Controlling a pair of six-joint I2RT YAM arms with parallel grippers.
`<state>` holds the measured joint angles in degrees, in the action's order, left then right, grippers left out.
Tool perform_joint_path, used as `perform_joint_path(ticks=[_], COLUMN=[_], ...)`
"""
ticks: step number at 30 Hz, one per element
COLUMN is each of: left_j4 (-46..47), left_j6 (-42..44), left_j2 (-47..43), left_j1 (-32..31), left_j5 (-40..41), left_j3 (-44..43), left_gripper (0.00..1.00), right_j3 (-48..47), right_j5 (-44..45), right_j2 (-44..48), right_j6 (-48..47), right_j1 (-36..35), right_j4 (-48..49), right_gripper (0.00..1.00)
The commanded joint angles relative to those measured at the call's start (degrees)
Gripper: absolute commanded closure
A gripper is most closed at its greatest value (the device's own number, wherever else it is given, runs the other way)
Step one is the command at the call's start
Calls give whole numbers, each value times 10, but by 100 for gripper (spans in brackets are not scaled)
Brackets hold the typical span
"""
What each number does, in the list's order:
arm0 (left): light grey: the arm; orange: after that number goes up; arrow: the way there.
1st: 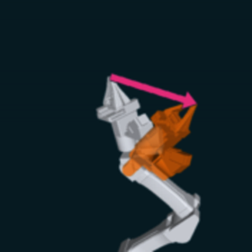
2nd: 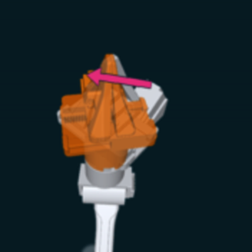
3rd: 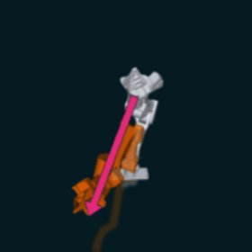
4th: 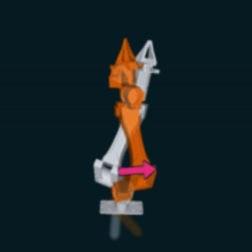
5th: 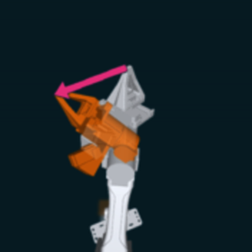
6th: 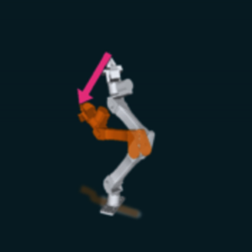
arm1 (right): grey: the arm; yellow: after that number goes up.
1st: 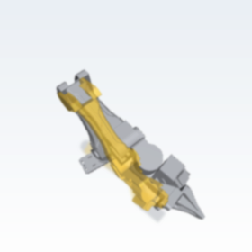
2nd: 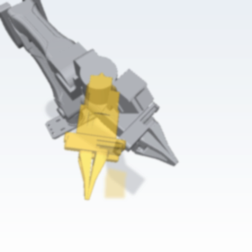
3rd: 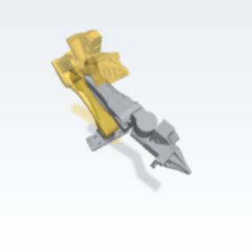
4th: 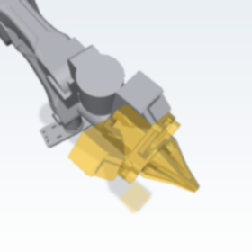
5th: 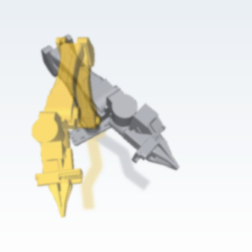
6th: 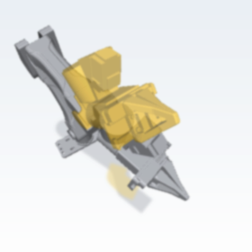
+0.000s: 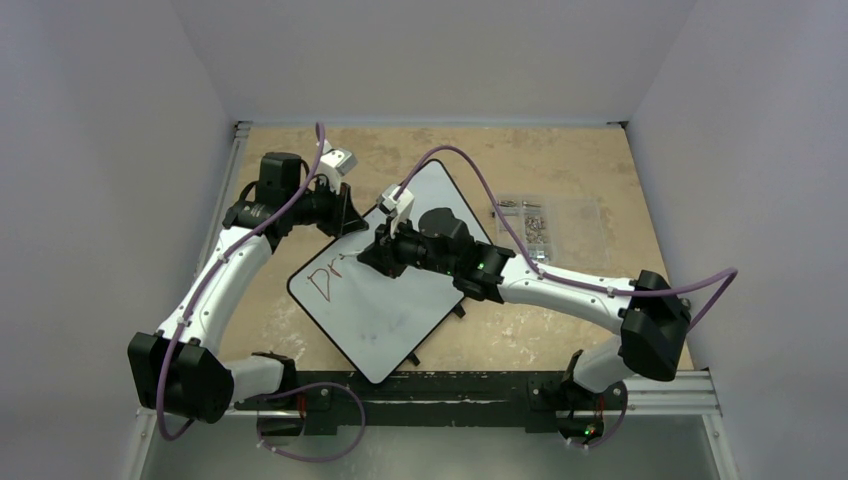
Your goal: Write a sentence on the whiteboard
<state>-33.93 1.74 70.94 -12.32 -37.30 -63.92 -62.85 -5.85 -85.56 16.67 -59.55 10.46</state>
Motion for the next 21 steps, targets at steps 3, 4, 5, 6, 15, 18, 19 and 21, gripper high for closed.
perform_joint_path(ticks=[3, 4, 5, 6, 15, 18, 19, 21], left_j4=[6, 6, 7, 7, 6, 6, 6, 6], left_j6=[34, 34, 35, 35, 35, 35, 35, 34], left_j2=[-4, -4, -4, -4, -4, -4, -4, -5], left_j1=[-16, -16, -15, -16, -16, -16, -16, -16], left_j5=[-14, -14, -14, -14, -13, -13, -13, -14], left_j3=[-15, -15, -15, -15, -16, -16, -16, -16], left_gripper=[100, 100, 100, 100, 100, 100, 100, 100], right_j3=[0, 3, 6, 9, 40, 48, 49, 52], right_j5=[-10, -12, -13, -15, -13, 8, 11, 18], right_j2=[-1, 0, 2, 3, 13, 23, 25, 29], right_j6=[-8, -8, -8, -8, -2, -1, -1, 6], right_j1=[2, 2, 2, 2, 0, -1, 0, 0], right_j4=[-11, -12, -14, -15, -23, -32, -34, -37], right_gripper=[100, 100, 100, 100, 100, 100, 100, 100])
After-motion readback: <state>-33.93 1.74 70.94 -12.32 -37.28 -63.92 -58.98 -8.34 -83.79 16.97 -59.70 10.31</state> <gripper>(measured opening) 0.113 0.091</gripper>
